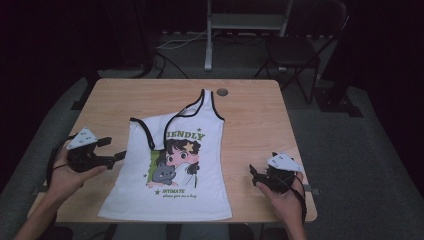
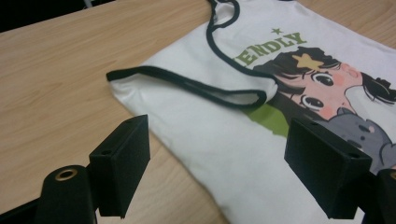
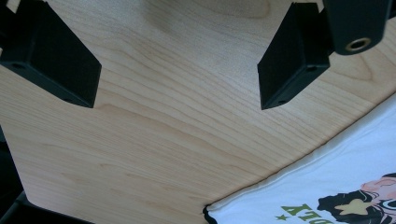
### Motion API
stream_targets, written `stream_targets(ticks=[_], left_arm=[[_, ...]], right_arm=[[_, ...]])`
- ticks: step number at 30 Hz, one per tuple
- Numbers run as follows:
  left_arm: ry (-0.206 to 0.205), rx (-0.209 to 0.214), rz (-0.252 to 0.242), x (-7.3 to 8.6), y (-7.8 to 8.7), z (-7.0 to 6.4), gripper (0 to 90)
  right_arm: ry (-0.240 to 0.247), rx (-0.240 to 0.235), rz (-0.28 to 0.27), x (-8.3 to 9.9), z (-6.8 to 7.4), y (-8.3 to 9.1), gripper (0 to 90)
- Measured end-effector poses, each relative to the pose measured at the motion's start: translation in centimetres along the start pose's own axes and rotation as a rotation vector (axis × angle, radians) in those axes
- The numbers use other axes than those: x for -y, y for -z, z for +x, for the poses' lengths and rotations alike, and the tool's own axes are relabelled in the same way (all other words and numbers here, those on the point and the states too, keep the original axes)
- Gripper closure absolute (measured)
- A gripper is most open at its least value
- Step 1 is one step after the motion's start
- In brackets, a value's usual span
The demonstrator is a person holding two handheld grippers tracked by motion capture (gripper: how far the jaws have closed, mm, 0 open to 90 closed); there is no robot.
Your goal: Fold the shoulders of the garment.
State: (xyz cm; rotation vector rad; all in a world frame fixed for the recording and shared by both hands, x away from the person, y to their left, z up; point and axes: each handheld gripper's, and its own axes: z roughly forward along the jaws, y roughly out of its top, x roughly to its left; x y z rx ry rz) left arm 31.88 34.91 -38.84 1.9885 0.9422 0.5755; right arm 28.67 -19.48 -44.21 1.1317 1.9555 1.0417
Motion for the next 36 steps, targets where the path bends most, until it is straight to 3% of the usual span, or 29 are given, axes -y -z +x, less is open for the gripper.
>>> stream_targets(ticks=[11,22,30,32,36], left_arm=[[0.058,-0.029,-0.025,2.8,2.1,1.0,21.8],[0.125,-0.028,-0.079,5.8,3.7,1.7,21.7],[0.135,-0.028,-0.082,7.5,3.9,1.9,21.7],[0.124,-0.031,-0.089,7.7,4.1,1.9,21.6],[0.139,-0.032,-0.112,8.2,4.3,2.0,21.6]], right_arm=[[0.001,0.001,0.0,0.0,0.0,0.0,12.7],[-0.001,0.003,0.002,0.0,0.0,0.0,12.7],[0.009,0.009,0.007,0.0,0.1,-0.1,12.8],[0.008,0.01,0.007,0.0,0.1,0.0,12.8],[0.006,0.006,0.007,0.0,0.0,-0.1,12.8]])
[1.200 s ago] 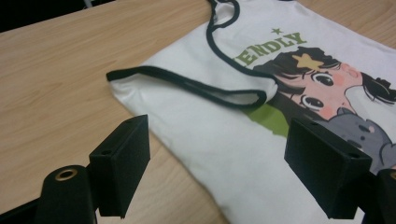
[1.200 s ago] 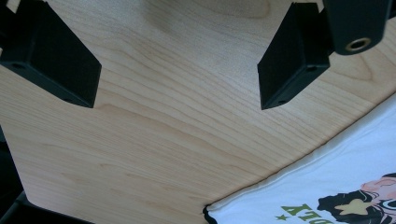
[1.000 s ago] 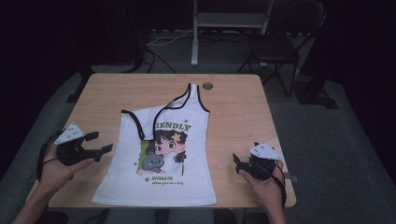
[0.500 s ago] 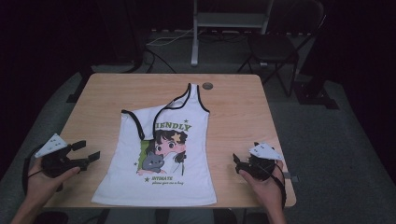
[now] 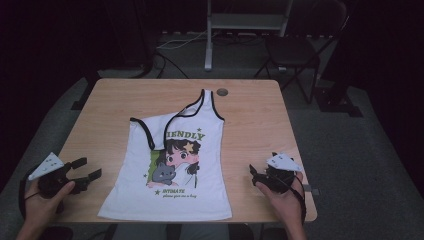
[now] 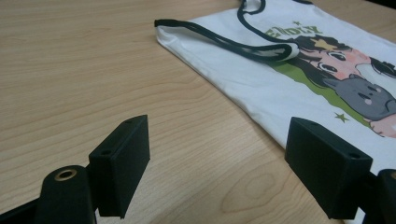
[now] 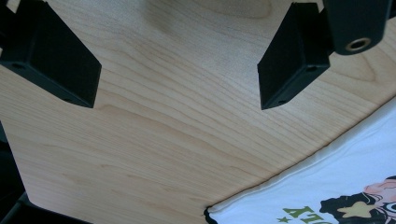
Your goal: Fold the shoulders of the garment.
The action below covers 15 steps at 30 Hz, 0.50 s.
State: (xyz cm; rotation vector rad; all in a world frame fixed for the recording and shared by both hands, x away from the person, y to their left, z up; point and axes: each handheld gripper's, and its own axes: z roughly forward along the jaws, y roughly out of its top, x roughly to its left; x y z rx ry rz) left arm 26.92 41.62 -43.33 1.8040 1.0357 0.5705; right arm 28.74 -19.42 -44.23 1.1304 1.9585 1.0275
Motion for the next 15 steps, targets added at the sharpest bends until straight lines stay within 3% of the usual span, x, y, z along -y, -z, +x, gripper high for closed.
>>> stream_targets(ticks=[8,13,15], left_arm=[[-0.014,-0.011,0.007,0.4,0.0,-0.1,21.6],[-0.013,-0.012,0.001,0.4,0.1,-0.1,21.6],[-0.015,-0.015,0.004,0.4,0.1,-0.1,21.6]], right_arm=[[0.022,0.0,0.024,-0.1,0.2,-0.2,12.8],[-0.013,-0.039,0.016,-0.6,-0.1,-0.9,12.8],[-0.001,-0.053,0.023,-1.4,-0.4,-1.7,12.8]])
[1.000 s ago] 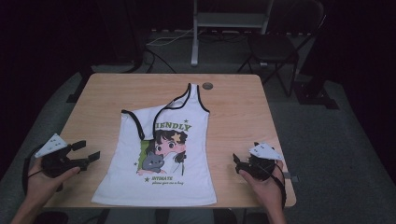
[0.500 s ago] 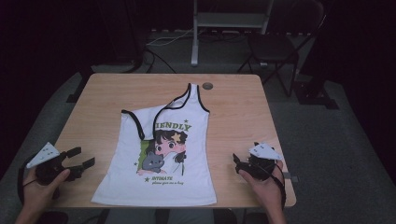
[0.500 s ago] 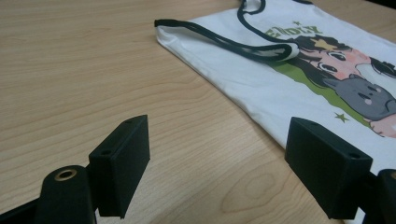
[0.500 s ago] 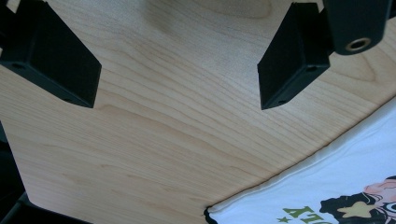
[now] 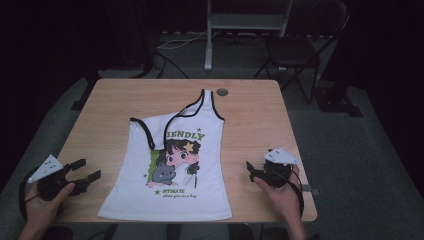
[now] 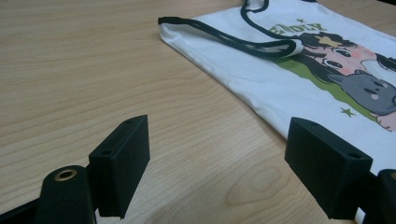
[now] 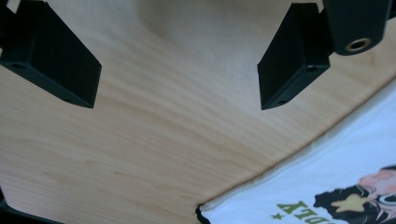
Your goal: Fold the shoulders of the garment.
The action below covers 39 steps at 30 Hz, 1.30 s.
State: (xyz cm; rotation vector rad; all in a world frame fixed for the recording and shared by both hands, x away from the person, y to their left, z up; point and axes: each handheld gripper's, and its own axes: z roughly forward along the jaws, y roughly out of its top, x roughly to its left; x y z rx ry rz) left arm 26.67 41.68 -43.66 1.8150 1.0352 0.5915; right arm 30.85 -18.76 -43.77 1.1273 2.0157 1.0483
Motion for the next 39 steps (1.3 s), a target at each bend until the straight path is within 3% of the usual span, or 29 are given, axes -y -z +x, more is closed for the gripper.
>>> stream_targets(ticks=[14,18,22,30,35,39], left_arm=[[0.01,-0.005,-0.002,0.0,-0.2,0.1,21.6],[0.003,-0.01,0.003,-0.1,-0.2,0.0,21.6],[0.007,-0.009,0.005,-0.1,-0.3,0.0,21.6],[0.001,-0.005,0.017,-0.2,-0.4,0.0,21.6],[0.0,-0.004,0.012,-0.2,-0.4,0.0,21.6],[0.001,-0.004,0.009,-0.2,-0.4,-0.1,21.6]], right_arm=[[0.084,-0.02,0.071,-9.2,-3.7,-8.4,12.9],[0.121,-0.013,0.112,-10.7,-4.3,-10.8,12.9],[0.129,-0.019,0.138,-12.0,-4.8,-13.0,12.9],[0.152,-0.032,0.173,-15.1,-4.8,-17.4,13.9],[0.141,-0.036,0.185,-17.1,-4.8,-20.0,15.3],[0.134,-0.044,0.193,-18.2,-4.6,-22.0,22.6]])
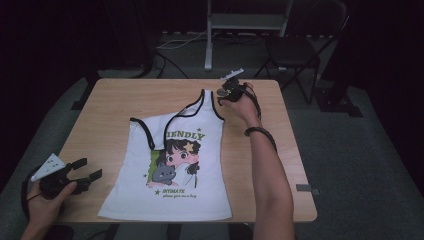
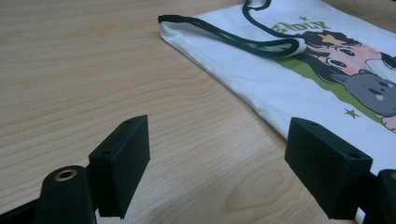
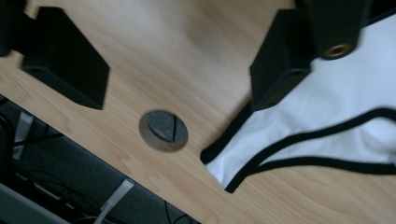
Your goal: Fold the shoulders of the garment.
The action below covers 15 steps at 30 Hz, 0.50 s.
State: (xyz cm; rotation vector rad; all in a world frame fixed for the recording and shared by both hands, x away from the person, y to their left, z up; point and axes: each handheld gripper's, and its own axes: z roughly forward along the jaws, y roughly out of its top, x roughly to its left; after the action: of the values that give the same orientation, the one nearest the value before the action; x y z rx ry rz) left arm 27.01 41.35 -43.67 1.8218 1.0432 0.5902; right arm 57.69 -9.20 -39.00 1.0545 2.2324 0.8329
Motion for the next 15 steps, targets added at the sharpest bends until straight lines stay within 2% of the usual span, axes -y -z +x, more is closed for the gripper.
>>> stream_targets(ticks=[9,15], left_arm=[[0.001,0.013,-0.002,0.0,-0.1,-0.1,21.6],[0.01,0.016,-0.002,0.0,-0.1,-0.1,21.6]], right_arm=[[0.012,-0.005,0.026,-2.6,0.4,-3.7,30.2],[0.008,-0.026,0.049,-3.4,0.4,-5.4,38.8]])
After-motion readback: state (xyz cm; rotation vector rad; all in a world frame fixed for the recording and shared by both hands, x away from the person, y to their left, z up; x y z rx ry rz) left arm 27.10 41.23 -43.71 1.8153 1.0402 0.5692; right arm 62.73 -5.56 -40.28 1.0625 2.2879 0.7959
